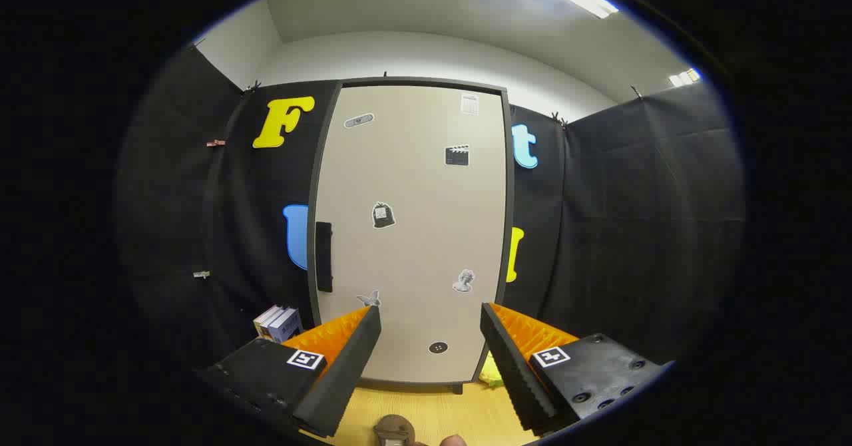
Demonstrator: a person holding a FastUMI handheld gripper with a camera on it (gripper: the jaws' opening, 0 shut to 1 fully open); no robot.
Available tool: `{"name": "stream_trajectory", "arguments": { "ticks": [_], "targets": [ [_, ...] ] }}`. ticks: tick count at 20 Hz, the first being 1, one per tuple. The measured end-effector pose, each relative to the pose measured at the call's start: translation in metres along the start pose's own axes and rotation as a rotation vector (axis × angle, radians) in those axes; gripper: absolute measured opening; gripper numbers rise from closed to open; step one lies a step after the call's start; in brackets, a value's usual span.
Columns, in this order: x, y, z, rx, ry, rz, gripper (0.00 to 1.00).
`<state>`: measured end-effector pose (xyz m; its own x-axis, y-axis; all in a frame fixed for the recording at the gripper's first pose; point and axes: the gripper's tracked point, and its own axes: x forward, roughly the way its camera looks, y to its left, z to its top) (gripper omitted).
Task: Open the shoe cabinet door, grab the shoes and put them into the shoe cabinet, then close the shoe cabinet door.
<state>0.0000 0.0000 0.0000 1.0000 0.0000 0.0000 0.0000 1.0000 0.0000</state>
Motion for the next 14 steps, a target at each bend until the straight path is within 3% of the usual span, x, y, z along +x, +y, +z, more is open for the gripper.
{"name": "stream_trajectory", "arguments": {
  "ticks": [14],
  "targets": [
    [-0.0023, 0.0090, -0.0006, -0.014, 0.005, 0.002, 0.98]
  ]
}}
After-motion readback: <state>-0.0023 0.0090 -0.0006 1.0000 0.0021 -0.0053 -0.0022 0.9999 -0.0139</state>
